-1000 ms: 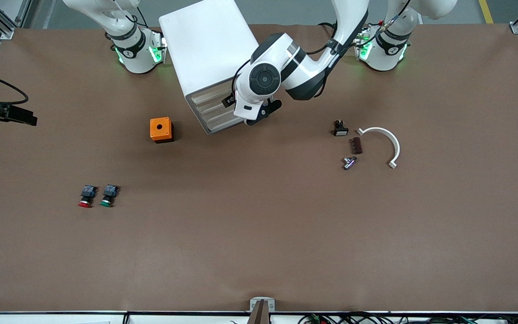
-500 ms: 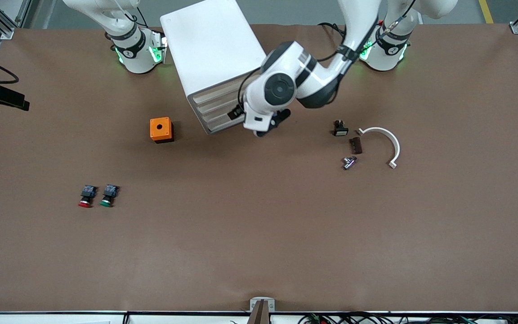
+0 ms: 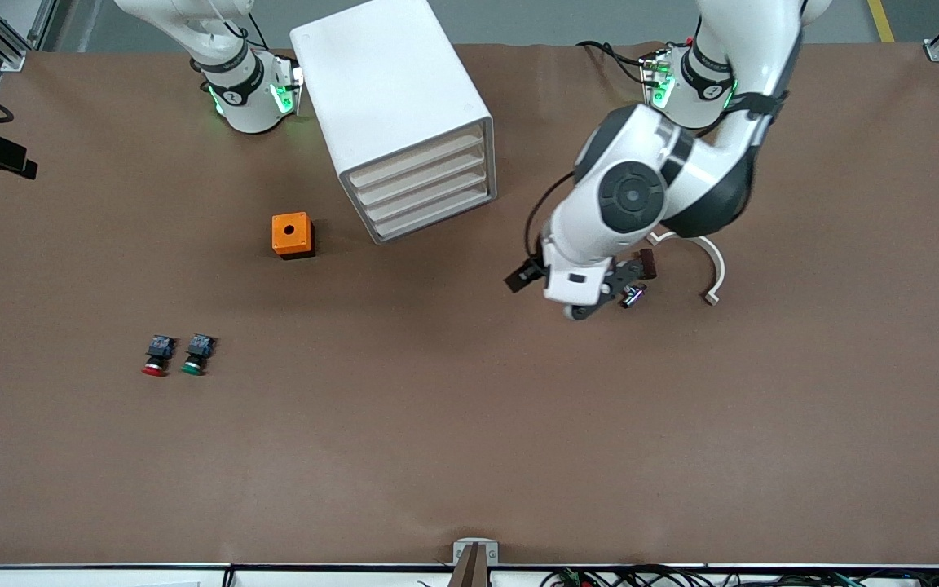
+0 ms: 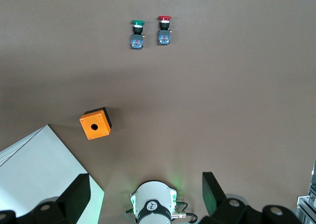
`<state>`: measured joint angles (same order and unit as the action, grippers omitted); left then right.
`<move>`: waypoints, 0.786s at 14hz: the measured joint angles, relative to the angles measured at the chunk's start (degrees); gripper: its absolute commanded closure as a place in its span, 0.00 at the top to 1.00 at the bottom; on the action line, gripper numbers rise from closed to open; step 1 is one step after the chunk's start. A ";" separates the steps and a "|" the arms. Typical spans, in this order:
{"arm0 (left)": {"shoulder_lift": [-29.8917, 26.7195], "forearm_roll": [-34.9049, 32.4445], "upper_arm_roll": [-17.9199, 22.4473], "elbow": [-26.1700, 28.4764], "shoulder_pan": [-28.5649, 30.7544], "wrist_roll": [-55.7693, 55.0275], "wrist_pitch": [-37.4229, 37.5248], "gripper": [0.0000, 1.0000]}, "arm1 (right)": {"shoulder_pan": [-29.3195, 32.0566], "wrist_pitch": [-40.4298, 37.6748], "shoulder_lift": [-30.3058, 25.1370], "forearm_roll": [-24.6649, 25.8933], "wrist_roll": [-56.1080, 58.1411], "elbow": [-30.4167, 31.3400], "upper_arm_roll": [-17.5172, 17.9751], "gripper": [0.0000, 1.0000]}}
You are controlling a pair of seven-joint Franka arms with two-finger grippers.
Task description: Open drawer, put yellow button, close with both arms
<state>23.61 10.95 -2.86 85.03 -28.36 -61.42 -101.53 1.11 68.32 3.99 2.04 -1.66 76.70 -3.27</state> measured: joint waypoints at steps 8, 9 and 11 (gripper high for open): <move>-13.36 -2.75 0.13 0.58 19.37 33.76 18.32 1.00 | 0.11 14.96 -13.49 -1.73 0.01 18.85 -0.09 1.00; -15.07 -3.14 0.11 1.64 21.47 37.52 19.01 1.00 | 0.11 15.33 -14.69 -1.76 0.01 19.97 -0.05 1.00; -18.93 -3.29 0.12 5.06 25.30 44.34 19.40 1.00 | 0.11 15.40 -15.56 -1.78 0.01 20.23 0.02 1.00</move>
<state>4.69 7.66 -2.73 90.09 -3.05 -17.07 -82.13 1.22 83.71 -11.57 0.26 -1.66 96.93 -3.24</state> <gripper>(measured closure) 0.000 0.000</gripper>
